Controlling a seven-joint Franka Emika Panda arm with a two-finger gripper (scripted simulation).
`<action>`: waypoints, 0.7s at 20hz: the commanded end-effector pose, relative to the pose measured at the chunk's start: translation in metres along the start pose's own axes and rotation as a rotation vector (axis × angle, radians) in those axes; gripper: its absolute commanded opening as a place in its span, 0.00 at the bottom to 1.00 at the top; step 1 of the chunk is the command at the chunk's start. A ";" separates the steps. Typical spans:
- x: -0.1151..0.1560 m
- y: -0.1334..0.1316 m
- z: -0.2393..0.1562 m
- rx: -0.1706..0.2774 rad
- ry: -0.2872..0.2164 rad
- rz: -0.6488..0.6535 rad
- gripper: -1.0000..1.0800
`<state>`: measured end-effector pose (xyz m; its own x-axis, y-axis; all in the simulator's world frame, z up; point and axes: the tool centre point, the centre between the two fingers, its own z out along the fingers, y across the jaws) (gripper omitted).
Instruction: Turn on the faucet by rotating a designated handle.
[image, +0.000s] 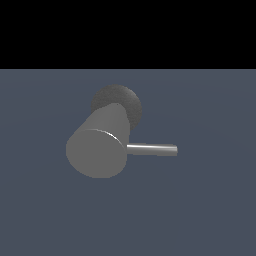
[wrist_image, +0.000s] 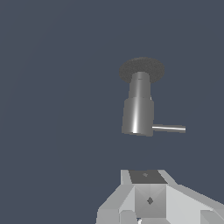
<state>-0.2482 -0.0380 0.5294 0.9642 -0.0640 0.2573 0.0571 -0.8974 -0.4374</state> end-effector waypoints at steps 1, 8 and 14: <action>0.003 0.001 -0.007 0.086 0.041 -0.003 0.00; 0.008 0.006 -0.022 0.254 0.126 -0.005 0.00; 0.012 0.010 -0.031 0.342 0.172 -0.003 0.00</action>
<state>-0.2447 -0.0592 0.5532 0.9122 -0.1519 0.3805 0.1637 -0.7162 -0.6785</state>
